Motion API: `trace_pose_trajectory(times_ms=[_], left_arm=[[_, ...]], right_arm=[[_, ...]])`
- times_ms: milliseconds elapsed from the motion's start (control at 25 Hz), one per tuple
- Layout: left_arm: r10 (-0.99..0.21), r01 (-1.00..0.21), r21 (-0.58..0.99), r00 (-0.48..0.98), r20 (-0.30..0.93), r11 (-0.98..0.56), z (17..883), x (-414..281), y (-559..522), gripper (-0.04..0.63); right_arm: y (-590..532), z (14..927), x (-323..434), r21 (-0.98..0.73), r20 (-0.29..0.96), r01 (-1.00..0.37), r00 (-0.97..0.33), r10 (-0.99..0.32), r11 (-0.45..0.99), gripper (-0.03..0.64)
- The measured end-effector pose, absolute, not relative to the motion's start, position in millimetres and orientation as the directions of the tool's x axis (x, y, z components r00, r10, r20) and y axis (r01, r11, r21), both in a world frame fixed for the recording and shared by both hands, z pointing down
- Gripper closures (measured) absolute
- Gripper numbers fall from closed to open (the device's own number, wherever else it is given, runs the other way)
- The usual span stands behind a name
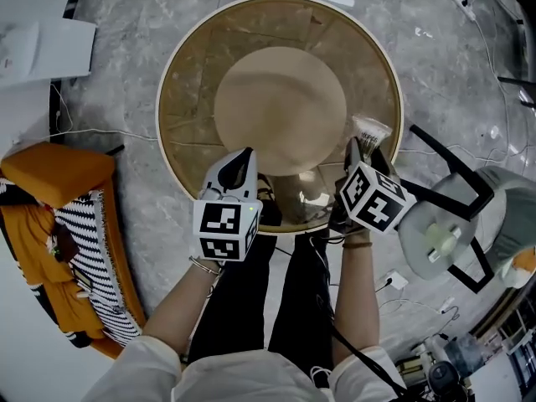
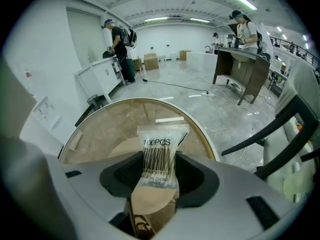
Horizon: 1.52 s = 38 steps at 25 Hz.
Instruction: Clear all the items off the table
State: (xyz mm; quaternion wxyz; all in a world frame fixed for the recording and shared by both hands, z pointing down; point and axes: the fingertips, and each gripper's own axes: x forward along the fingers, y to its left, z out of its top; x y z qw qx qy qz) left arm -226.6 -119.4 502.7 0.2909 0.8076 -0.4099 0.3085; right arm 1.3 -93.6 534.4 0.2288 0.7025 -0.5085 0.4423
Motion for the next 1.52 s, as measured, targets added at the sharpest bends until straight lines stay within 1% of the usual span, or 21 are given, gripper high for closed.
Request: trace_pose_trajectory(times_ms=[360,680,960,1200,1520], left_arm=[[-0.406,-0.765,0.219,0.534,0.742,-0.605,496.3,-144.8,-67.6,0.594],[-0.32,-0.656,0.218,0.597,0.735,-0.723,486.9,-52.0,-12.1,0.594],[-0.243,-0.556,0.21,0.631,0.737,-0.804,479.4,21.5,39.6,0.594],[-0.151,-0.425,0.206,0.668,0.729,-0.882,468.8,84.6,90.1,0.594],[-0.023,-0.267,0.224,0.688,0.726,-0.937,466.3,153.1,166.6,0.594]], right_arm=[[-24.3,513.8,64.1,-0.172,0.837,-0.861,0.128,-0.532,-0.478,0.408],[59.4,504.4,130.6,-0.197,0.831,-0.787,0.182,-0.525,-0.584,0.407],[124.0,491.5,170.9,-0.221,0.822,-0.742,0.208,-0.531,-0.633,0.408],[195.0,473.1,217.6,-0.234,0.806,-0.638,0.294,-0.513,-0.733,0.407],[298.1,469.7,272.0,-0.217,0.81,-0.487,0.393,-0.434,-0.846,0.407]])
